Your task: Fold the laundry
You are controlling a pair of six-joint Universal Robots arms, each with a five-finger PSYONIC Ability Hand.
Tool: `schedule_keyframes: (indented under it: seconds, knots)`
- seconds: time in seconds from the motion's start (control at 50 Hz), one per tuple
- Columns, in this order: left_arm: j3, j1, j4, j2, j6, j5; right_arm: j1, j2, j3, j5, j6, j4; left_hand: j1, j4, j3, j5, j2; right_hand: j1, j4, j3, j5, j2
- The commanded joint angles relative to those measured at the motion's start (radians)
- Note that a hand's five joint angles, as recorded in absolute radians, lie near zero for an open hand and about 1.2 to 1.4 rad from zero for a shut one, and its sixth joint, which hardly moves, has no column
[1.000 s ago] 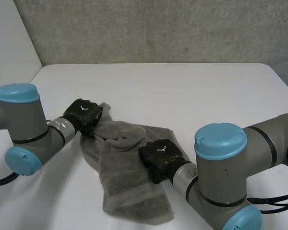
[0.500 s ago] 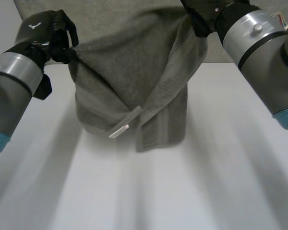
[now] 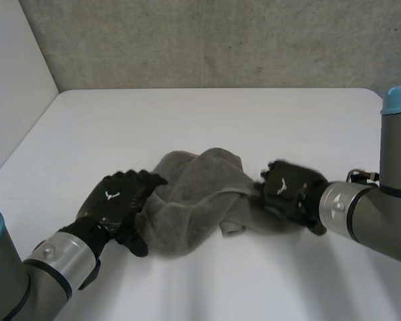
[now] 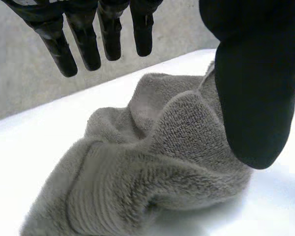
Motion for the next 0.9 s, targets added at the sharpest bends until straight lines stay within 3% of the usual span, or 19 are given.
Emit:
schedule_keyframes:
  seconds: [0.02,0.06,0.08,0.12,0.28,0.44,0.54,0.74,0.8,0.86,0.9]
  knots:
    - [0.112,0.012,-0.007,0.009,0.045,-0.004,-0.025,-0.040,-0.009,0.001,0.357,-0.236,-0.044,-0.045,-0.043,-0.037,-0.044,-0.092,-0.092,-0.079,-0.060,-0.077]
    - [0.140,0.013,-0.005,0.009,0.047,-0.006,-0.060,-0.053,0.002,-0.001,0.561,-0.296,-0.044,-0.045,-0.043,-0.037,-0.044,-0.092,-0.092,-0.079,-0.060,-0.077]
    - [0.167,0.016,-0.002,0.007,0.047,-0.009,-0.060,-0.053,0.002,-0.001,0.562,-0.296,-0.041,-0.042,-0.040,-0.035,-0.041,-0.092,-0.092,-0.079,-0.060,-0.077]
    - [0.195,0.024,0.000,0.004,0.047,-0.008,-0.105,-0.055,0.011,0.008,0.749,-0.319,-0.035,-0.036,-0.034,-0.029,-0.035,-0.092,-0.092,-0.079,-0.060,-0.077]
    - [0.332,0.064,-0.016,-0.125,0.060,-0.003,-0.177,-0.052,0.040,0.004,0.993,-0.315,0.041,0.040,0.042,0.048,0.042,-0.092,-0.092,-0.079,-0.060,-0.077]
    - [0.497,0.079,-0.201,-0.315,0.162,-0.001,-0.223,-0.006,0.065,-0.004,1.010,-0.310,0.083,0.081,0.083,0.089,0.083,-0.092,-0.092,-0.079,-0.060,-0.077]
    - [0.585,0.110,-0.393,-0.408,0.231,0.006,-0.225,0.046,0.066,-0.012,1.009,-0.282,0.068,0.067,0.068,0.074,0.068,-0.092,-0.092,-0.079,-0.060,-0.077]
    - [0.651,0.110,-0.438,-0.494,0.237,0.008,-0.215,0.152,0.037,-0.146,1.006,-0.223,0.074,0.072,0.074,0.080,0.074,-0.092,-0.092,-0.079,-0.060,-0.077]
    - [0.661,0.110,-0.457,-0.530,0.246,0.009,-0.214,0.166,0.028,-0.151,1.007,-0.219,0.077,0.075,0.077,0.083,0.077,-0.090,-0.091,-0.077,-0.059,-0.076]
    - [0.657,0.110,-0.493,-0.545,0.273,0.025,-0.209,0.181,0.017,-0.153,1.006,-0.215,0.077,0.075,0.077,0.083,0.077,-0.008,-0.008,0.005,0.023,0.006]
    - [0.652,0.108,-0.510,-0.548,0.295,0.035,-0.208,0.180,0.014,-0.159,1.004,-0.215,0.077,0.075,0.077,0.083,0.077,0.260,0.260,0.274,0.292,0.275]
